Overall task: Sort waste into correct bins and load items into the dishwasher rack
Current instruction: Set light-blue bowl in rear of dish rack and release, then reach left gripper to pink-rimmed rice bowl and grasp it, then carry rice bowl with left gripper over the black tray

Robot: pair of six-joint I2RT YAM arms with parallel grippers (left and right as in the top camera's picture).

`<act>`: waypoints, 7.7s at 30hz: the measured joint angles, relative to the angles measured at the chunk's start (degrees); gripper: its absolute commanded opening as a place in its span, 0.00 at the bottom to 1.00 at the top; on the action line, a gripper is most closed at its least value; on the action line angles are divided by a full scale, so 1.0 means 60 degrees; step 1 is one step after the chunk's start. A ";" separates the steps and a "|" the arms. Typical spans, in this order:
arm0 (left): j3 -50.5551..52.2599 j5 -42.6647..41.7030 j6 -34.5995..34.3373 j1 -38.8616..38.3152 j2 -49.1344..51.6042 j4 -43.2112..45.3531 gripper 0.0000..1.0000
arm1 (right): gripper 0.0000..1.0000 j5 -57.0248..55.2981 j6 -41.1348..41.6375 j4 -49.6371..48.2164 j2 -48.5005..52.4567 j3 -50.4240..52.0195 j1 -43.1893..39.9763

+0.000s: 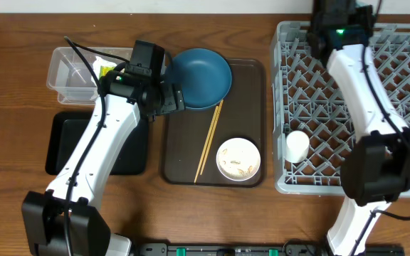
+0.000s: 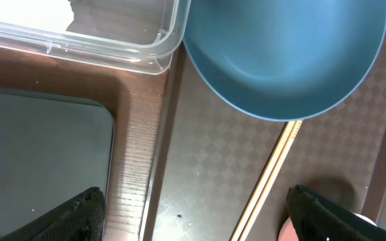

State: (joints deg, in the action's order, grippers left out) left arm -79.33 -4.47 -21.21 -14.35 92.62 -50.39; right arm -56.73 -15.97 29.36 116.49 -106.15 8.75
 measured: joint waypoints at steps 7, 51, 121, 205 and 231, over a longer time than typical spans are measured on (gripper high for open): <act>0.0000 0.0000 0.0000 0.0000 0.0004 0.0000 0.89 | 0.01 -0.0525 -0.1515 -0.0885 0.0780 0.0000 0.0397; 0.0000 0.0000 0.0000 0.0000 0.0000 0.0004 0.90 | 0.99 -0.1421 -0.2262 0.0594 0.1683 0.0015 0.1956; -0.0004 0.0601 -0.2896 -0.6138 0.2364 0.1344 0.81 | 0.96 1.0958 0.3282 0.8269 -0.4033 0.0022 -0.2736; -0.0018 0.0324 -0.1198 -0.4444 -0.0718 -0.0525 0.06 | 0.91 1.0914 0.3279 0.8491 -0.4033 0.0022 -0.2736; 0.0506 -0.6506 0.2903 0.5803 -0.0470 -0.1730 0.06 | 0.91 1.0881 0.3268 0.8502 -0.4033 0.0022 -0.2736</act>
State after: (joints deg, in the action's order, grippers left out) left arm -76.29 -43.51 -3.79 20.47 89.80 -60.77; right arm 8.56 3.64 80.38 92.29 -106.02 -7.66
